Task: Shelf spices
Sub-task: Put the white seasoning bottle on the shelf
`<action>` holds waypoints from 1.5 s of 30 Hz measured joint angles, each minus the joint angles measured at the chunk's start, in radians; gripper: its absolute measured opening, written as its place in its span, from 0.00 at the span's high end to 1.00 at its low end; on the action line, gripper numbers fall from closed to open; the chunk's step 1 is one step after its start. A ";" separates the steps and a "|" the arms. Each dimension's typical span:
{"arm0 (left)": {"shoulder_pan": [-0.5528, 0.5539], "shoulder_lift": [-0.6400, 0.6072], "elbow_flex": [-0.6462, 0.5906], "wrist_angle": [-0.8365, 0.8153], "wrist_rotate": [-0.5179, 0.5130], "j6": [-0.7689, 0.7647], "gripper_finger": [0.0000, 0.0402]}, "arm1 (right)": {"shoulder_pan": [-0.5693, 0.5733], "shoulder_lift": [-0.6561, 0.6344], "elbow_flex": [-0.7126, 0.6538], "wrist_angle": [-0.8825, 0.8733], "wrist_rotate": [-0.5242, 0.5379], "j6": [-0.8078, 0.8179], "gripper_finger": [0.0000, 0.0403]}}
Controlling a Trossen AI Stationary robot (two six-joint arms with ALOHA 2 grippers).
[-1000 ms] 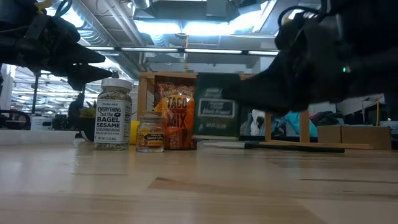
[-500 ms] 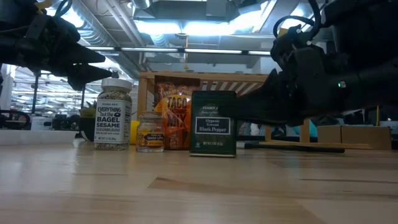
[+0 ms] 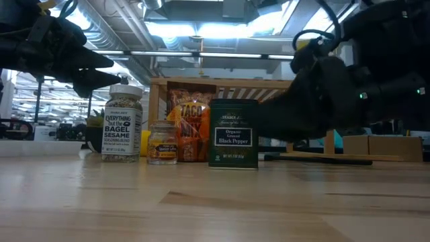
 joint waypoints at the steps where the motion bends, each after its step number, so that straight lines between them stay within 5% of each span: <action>1: 0.000 0.000 0.000 0.000 0.000 0.000 0.36 | 0.000 0.000 -0.014 0.038 0.002 -0.008 0.15; 4: 0.000 0.000 0.000 0.000 0.000 0.000 0.36 | 0.001 -0.002 -0.065 0.157 0.008 -0.039 0.14; 15: 0.000 0.000 0.000 0.000 0.000 0.000 0.36 | 0.020 -0.287 -0.231 0.154 0.027 -0.144 0.14; 23: 0.000 0.000 0.000 0.000 0.000 0.000 0.36 | 0.172 -0.655 -0.414 0.154 0.270 -0.408 0.14; 29: 0.000 0.000 0.000 0.000 0.000 0.000 0.36 | 0.286 -0.930 -0.503 0.128 0.254 -0.510 0.14; 38: 0.000 0.000 0.000 0.000 0.000 0.000 0.36 | 0.378 -1.260 -0.404 -0.397 0.235 -0.497 0.14; 45: 0.000 0.000 0.000 0.000 0.000 0.000 0.36 | 0.388 -1.411 -0.057 -1.133 0.188 -0.413 0.14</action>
